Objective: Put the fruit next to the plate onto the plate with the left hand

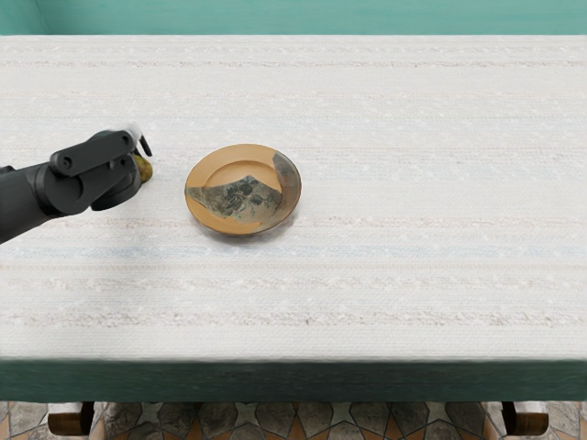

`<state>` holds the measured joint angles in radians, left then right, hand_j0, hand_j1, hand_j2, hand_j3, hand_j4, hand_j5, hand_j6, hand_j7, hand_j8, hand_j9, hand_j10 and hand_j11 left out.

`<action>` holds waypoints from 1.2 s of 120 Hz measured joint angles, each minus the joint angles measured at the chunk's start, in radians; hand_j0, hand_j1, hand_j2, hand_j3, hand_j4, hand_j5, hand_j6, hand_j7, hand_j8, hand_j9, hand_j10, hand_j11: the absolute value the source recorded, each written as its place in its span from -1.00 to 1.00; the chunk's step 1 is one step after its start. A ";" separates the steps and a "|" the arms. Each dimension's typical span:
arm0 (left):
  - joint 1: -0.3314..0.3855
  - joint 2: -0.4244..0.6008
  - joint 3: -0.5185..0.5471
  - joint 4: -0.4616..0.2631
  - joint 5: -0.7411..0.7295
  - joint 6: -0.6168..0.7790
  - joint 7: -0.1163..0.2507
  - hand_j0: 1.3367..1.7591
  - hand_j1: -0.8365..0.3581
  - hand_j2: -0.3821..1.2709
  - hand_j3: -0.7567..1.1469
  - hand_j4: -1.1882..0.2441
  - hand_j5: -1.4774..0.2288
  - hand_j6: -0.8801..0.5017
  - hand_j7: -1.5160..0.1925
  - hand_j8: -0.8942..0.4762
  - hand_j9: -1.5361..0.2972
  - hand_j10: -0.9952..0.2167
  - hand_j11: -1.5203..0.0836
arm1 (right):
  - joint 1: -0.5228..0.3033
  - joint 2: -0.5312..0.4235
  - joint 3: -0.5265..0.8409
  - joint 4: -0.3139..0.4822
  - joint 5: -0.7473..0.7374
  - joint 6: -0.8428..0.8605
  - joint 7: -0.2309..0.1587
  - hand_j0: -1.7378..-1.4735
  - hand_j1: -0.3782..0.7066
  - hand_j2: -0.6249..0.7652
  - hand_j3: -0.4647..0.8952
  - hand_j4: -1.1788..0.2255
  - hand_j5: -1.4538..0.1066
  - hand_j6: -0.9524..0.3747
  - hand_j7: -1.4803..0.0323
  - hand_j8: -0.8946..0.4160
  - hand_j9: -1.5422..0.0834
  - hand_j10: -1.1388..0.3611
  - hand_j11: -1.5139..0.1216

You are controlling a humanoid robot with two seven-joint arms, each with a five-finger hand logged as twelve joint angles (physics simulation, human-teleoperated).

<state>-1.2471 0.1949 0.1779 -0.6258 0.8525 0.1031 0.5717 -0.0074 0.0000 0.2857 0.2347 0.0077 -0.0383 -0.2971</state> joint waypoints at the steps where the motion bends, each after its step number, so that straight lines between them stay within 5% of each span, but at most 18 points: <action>1: 0.000 0.000 0.000 0.000 0.000 0.000 0.000 0.52 -0.02 -0.38 -0.21 -0.05 -0.05 -0.44 -0.01 -0.44 -0.05 -0.20 0.06 | 0.000 0.000 0.000 0.000 0.000 0.000 0.000 -0.40 -0.95 -0.10 -0.32 0.68 0.86 0.44 0.96 0.37 0.90 0.52 0.85; 53: 0.006 0.004 -0.003 0.000 -0.006 -0.026 0.005 0.50 -0.06 -0.36 -0.20 -0.22 -0.15 -0.40 -0.15 -0.43 -0.20 -0.35 -0.11 | 0.001 0.000 0.000 0.000 0.000 0.000 0.000 -0.40 -0.95 -0.10 -0.32 0.68 0.86 0.44 0.96 0.37 0.90 0.52 0.85; 70: -0.025 0.008 -0.006 0.001 -0.090 -0.061 0.012 0.50 -0.06 -0.21 -0.21 -0.23 -0.20 -0.44 -0.18 -0.48 -0.22 -0.38 -0.13 | 0.001 0.000 0.000 0.000 0.000 0.000 0.000 -0.40 -0.95 -0.10 -0.32 0.68 0.86 0.44 0.96 0.37 0.90 0.52 0.85; 101: -0.100 0.086 -0.058 0.003 -0.318 -0.230 0.014 0.51 -0.12 -0.04 -0.20 -0.25 -0.26 -0.43 -0.21 -0.49 -0.26 -0.43 -0.17 | 0.001 0.000 0.000 0.000 0.000 0.000 0.000 -0.40 -0.95 -0.10 -0.32 0.68 0.86 0.44 0.96 0.37 0.90 0.52 0.85; 144: -0.150 0.114 -0.196 0.002 -0.427 -0.452 0.035 0.52 -0.14 0.05 -0.21 -0.26 -0.29 -0.46 -0.23 -0.52 -0.27 -0.44 -0.19 | 0.001 0.000 0.000 0.000 0.000 0.000 0.000 -0.40 -0.95 -0.10 -0.32 0.68 0.86 0.44 0.96 0.37 0.90 0.52 0.85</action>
<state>-1.3974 0.3094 -0.0182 -0.6239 0.4252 -0.3489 0.6065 -0.0063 0.0000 0.2857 0.2347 0.0077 -0.0384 -0.2971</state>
